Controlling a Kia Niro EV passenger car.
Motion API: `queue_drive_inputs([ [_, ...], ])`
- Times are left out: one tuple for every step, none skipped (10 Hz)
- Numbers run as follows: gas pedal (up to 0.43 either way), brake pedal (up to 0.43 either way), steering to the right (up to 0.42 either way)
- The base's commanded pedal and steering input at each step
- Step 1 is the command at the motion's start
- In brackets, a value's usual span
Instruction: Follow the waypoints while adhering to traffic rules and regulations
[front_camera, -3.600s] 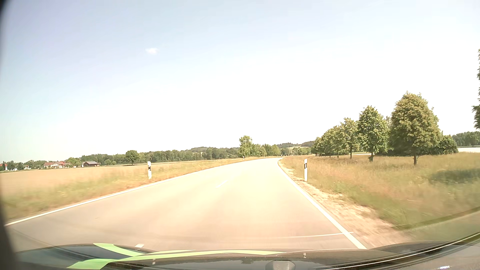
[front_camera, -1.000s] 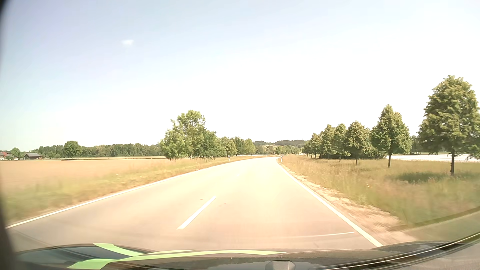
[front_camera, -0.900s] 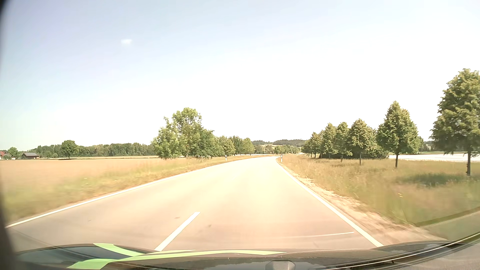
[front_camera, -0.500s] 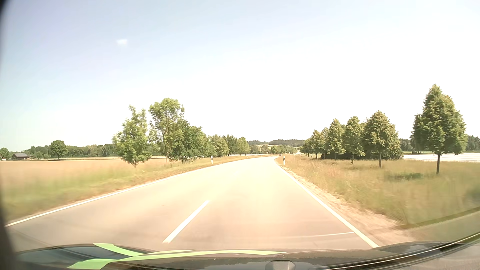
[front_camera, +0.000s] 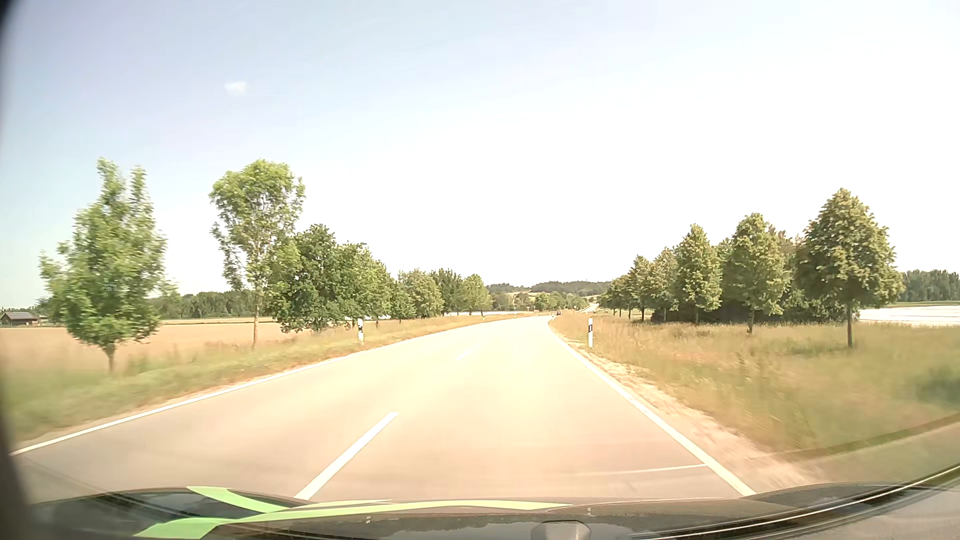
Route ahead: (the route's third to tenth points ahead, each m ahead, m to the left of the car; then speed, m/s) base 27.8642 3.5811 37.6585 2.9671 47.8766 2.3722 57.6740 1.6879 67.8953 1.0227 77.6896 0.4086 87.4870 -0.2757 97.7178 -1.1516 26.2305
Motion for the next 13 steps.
queue_drive_inputs([
  [0.220,0.000,0.004],
  [0.220,0.000,0.004],
  [0.209,0.000,0.004],
  [0.138,0.000,0.004],
  [0.059,0.000,0.004],
  [0.000,0.000,0.003],
  [0.000,0.000,0.003],
  [0.000,0.000,0.003],
  [0.000,0.000,0.002],
  [0.000,0.000,0.002],
  [0.000,0.000,0.003],
  [0.000,0.000,0.003],
  [0.000,0.000,0.003],
])
